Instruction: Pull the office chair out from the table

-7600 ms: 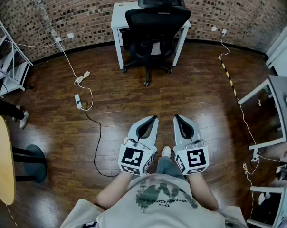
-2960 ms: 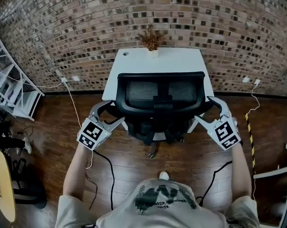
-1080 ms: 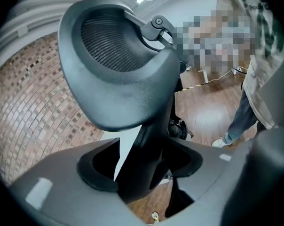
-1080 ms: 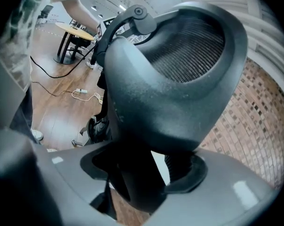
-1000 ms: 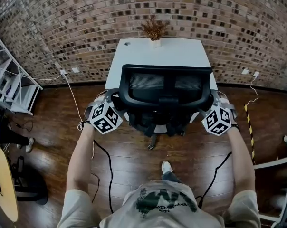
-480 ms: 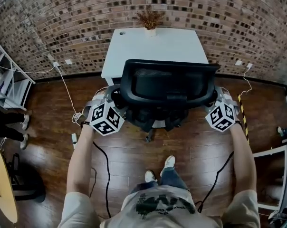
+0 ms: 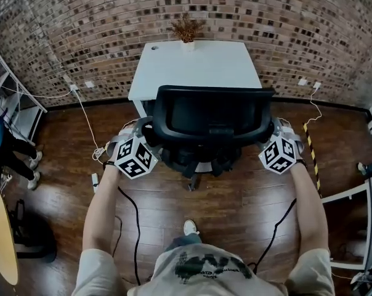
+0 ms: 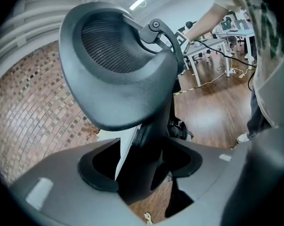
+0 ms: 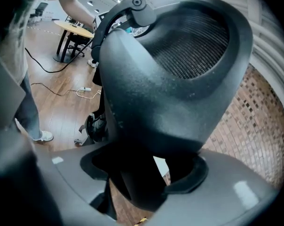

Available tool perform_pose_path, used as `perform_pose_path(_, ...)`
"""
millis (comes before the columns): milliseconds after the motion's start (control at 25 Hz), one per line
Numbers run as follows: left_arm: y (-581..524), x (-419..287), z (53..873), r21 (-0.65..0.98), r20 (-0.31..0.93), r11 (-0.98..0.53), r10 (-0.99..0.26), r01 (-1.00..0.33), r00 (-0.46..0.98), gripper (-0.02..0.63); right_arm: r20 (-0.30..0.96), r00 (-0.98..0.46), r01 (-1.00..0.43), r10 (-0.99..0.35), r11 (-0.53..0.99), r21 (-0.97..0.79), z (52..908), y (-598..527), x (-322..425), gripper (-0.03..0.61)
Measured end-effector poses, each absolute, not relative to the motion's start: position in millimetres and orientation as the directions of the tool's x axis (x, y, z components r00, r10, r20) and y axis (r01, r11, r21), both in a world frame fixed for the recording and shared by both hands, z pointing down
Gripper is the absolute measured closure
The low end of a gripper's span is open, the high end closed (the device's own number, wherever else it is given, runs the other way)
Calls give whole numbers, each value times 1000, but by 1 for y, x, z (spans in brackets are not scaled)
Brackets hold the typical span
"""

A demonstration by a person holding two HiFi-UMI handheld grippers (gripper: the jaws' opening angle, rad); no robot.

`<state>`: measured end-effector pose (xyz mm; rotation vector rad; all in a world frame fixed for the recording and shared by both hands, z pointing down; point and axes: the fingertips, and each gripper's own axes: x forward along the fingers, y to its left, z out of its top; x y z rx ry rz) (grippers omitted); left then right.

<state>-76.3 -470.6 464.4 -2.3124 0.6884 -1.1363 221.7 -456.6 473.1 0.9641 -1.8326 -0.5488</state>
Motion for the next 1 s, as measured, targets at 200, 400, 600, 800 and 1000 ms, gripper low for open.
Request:
perform_pose_path(200,-434,-70,464,-594,588,-767,-620,-243,519,317,542,-231,-368,-808,588,720,473,-427,228,278)
perform_pose_path(400,-399,-67,464,-590,597,-767,-625,-253,502,313,525,-241,-366,-816,577,730,472,-392,231,278)
perform_pose_path(600,-357,-65,464,-597,596,-761,-632,-253,495,314,515,-248,-363,-821,571,736,471,-350,232,279)
perform_pose_path(800,-314,-69,466,-596,605,-763,-632,-252,484,314,505,-250,-358,-826,564,744,472,-306,228,281)
perform_pose_path(1000,-271,-72,468,-593,609,-767,-626,-245,486,316,497,-241,-358,-834,552,753,472,-264,226,281)
